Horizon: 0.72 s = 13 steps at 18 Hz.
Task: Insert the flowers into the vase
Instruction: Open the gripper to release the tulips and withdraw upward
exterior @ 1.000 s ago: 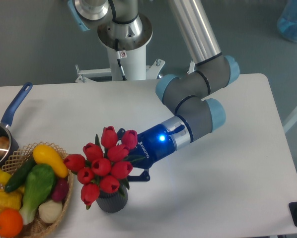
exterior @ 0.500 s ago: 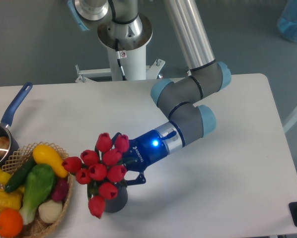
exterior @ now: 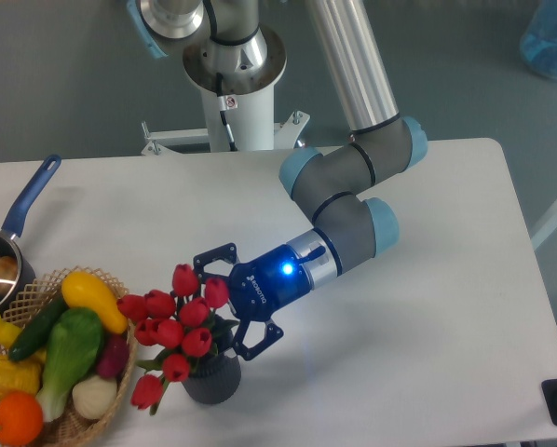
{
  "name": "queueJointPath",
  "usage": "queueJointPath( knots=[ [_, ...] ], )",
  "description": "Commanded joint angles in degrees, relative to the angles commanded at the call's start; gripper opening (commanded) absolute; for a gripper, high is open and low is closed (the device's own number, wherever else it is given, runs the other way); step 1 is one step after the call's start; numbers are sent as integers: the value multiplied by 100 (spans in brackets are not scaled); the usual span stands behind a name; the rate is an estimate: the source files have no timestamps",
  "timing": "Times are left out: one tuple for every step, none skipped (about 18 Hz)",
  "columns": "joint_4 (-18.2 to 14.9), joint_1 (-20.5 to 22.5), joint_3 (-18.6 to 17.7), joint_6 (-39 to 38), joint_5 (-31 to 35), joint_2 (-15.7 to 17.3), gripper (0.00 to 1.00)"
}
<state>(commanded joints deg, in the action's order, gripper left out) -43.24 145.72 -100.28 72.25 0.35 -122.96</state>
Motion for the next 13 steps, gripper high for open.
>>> queueJointPath(
  knots=[
    [0,18,-9,9,18,0,100],
    [0,53,-18,9,61,0,100],
    [9,105,-35,9,140,26,100],
    [0,193,-35,9,228,26,100],
    [-9,289,-62,9,351,35,100],
    [0,377,-158,17,456,53,100],
    [0,456,-245,18,518,79,100],
    [0,492,-299,18,545,97,100],
    [0,571,-334,18,554,158,100],
    [0,711,-334,9,554,245,100],
    [0,808,-326,9,554,307,100],
    [0,948,-291,9,606,351,100],
    [0,1132,-264,9,737,430,100]
  ],
)
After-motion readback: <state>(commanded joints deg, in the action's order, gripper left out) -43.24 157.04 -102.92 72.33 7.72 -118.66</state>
